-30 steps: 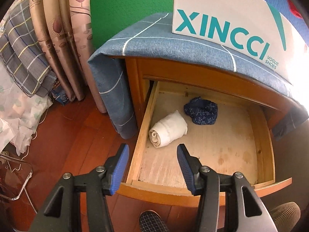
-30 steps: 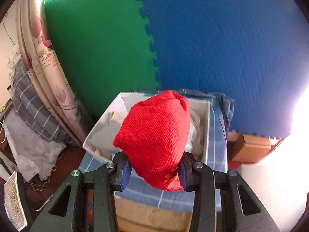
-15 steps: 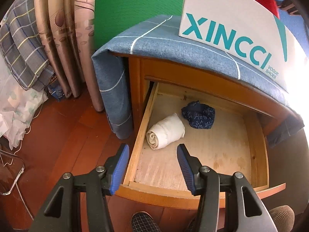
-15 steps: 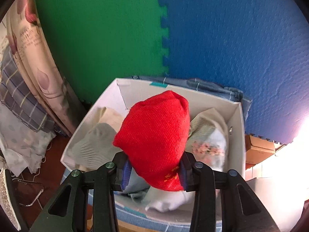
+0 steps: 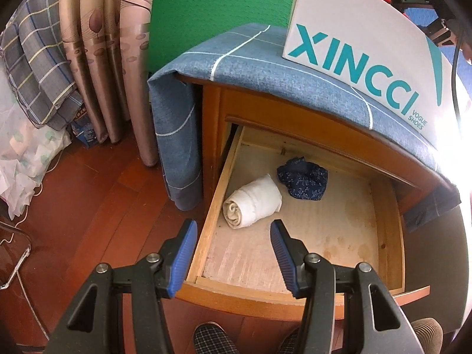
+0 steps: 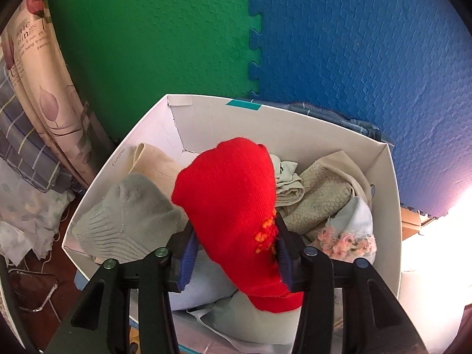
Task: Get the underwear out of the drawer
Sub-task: 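Lower the red sock into the shoe box and open the right gripper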
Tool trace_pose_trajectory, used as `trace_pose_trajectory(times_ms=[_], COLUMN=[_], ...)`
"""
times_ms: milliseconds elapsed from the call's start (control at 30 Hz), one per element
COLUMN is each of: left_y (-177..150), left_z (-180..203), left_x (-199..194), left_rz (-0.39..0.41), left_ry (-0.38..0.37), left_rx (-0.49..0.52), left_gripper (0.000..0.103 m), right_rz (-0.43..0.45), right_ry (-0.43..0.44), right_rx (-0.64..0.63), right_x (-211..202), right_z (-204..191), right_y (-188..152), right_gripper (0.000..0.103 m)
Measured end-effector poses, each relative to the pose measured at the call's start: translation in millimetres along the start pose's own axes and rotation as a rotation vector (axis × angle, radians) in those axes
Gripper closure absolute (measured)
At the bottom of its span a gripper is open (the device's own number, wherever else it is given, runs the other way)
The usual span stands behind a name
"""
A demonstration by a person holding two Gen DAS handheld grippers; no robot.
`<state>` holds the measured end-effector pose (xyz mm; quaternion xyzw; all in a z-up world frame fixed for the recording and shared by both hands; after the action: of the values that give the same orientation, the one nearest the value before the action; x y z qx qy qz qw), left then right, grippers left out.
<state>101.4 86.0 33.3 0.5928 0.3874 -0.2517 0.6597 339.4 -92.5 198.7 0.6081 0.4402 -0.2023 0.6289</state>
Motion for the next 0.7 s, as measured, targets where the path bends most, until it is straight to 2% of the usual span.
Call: trace_pose_trajectory(times_ms=[167, 367, 467, 600, 700], left_y=[-1.0, -0.9, -0.9, -0.4, 0.8], left_z=[-3.0, -4.4, -6.6, -12.7, -17.9], left_x=[0.3, 0.3, 0.9, 1.6, 2.4], left_rz=[-0.003, -0.006, -0.011, -0.019, -0.025], left_ry=[-0.012, -0.012, -0.016, -0.027, -0.035], left_rx=[-0.023, -0.031, -0.045, -0.083, -0.117], left_gripper=[0.050, 0.050, 0.050, 0.050, 0.050], right_rz=[0.004, 0.070, 0.125, 0.182, 0.228], right_ry=[-0.014, -0.045, -0.052, -0.031, 0.011], right_rx=[-0.021, -0.058, -0.125, -0.232, -0.315], right_x=[-2.4, -24.3, -43.6, -66.9, -81.9], right_z=[-4.9, -10.2, -19.6, -38.5, -54.2], right_y=[-2.3, -0.2, -3.3, -23.5, -52.0], right_gripper=[0.042, 0.039, 0.036, 0.036, 0.036])
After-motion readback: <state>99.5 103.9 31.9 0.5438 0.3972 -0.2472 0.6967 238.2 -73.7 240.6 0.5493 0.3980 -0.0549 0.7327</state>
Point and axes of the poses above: each gripper's, at about its wrist camera, not at the fingertips, and x roughly the way its jaws point, z to its right, y to its top, the point moved 6 cm from there along x, roughly the way its jaws point, and after that the axes turned 10 degrees about y, right-handed, at the moved point
